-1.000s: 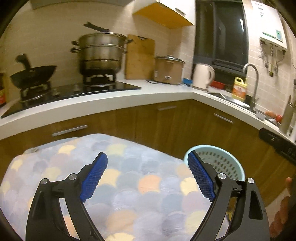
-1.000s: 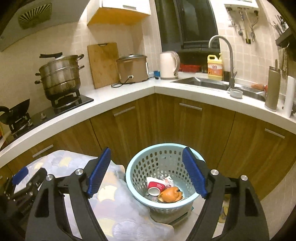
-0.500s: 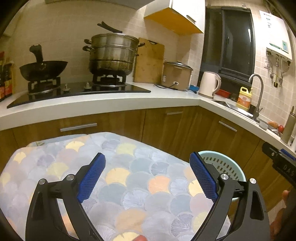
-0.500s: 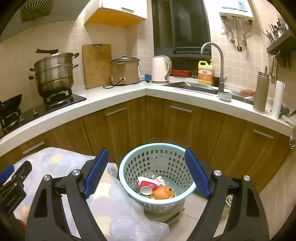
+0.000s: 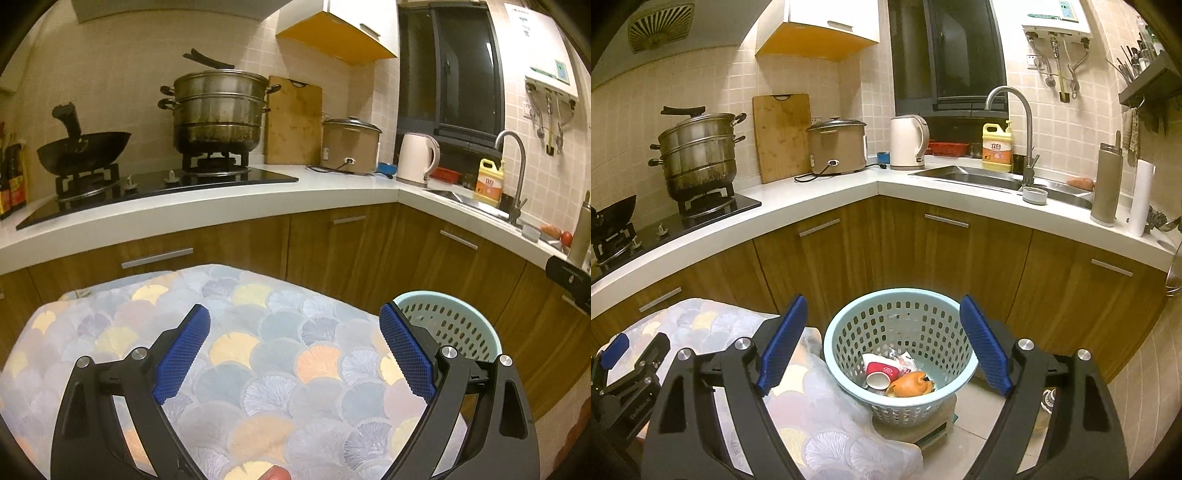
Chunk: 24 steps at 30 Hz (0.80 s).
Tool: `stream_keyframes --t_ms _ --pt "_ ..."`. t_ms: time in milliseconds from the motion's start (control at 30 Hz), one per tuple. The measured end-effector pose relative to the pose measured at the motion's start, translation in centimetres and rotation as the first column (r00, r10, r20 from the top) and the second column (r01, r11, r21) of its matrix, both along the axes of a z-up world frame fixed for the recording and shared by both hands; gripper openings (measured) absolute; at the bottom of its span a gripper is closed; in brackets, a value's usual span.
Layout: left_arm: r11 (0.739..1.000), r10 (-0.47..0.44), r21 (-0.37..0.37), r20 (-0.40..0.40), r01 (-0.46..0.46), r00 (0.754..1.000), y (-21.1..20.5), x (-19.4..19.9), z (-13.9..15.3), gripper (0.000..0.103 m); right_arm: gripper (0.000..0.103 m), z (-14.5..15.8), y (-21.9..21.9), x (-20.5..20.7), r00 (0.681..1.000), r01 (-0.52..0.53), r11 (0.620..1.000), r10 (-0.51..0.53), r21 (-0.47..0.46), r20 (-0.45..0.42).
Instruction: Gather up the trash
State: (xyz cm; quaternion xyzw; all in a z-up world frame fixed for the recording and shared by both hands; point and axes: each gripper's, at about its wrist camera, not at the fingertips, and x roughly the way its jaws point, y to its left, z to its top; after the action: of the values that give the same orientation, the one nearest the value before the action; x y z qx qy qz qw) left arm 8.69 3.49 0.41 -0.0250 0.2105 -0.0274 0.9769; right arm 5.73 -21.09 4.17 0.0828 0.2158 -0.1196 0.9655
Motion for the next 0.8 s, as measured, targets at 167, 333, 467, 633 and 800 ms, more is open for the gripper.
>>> stream_keyframes --t_ms 167,333,467,633,800 --pt "1.000 -0.001 0.008 -0.015 0.001 1.000 -0.12 0.34 -0.66 0.092 0.080 0.18 0.18 -0.20 1.000 -0.005 1.000 0.005 -0.004 0.000" --pt "1.000 0.008 -0.001 -0.018 -0.008 1.000 0.13 0.37 -0.66 0.092 0.080 0.42 0.19 -0.59 1.000 -0.008 1.000 0.008 -0.008 0.007" --pt "1.000 0.014 0.004 -0.015 -0.014 1.000 0.14 0.38 -0.67 0.094 0.081 0.43 0.19 -0.62 1.000 -0.008 1.000 0.008 -0.010 0.007" --pt "1.000 0.010 0.006 -0.015 -0.010 1.000 0.06 0.31 -0.68 0.095 0.083 0.39 0.21 -0.64 1.000 -0.004 1.000 0.004 -0.011 0.004" --pt "1.000 0.010 0.013 -0.012 -0.010 1.000 0.06 0.28 -0.68 0.095 0.083 0.29 -0.01 -0.54 1.000 -0.002 1.000 0.002 -0.005 -0.002"
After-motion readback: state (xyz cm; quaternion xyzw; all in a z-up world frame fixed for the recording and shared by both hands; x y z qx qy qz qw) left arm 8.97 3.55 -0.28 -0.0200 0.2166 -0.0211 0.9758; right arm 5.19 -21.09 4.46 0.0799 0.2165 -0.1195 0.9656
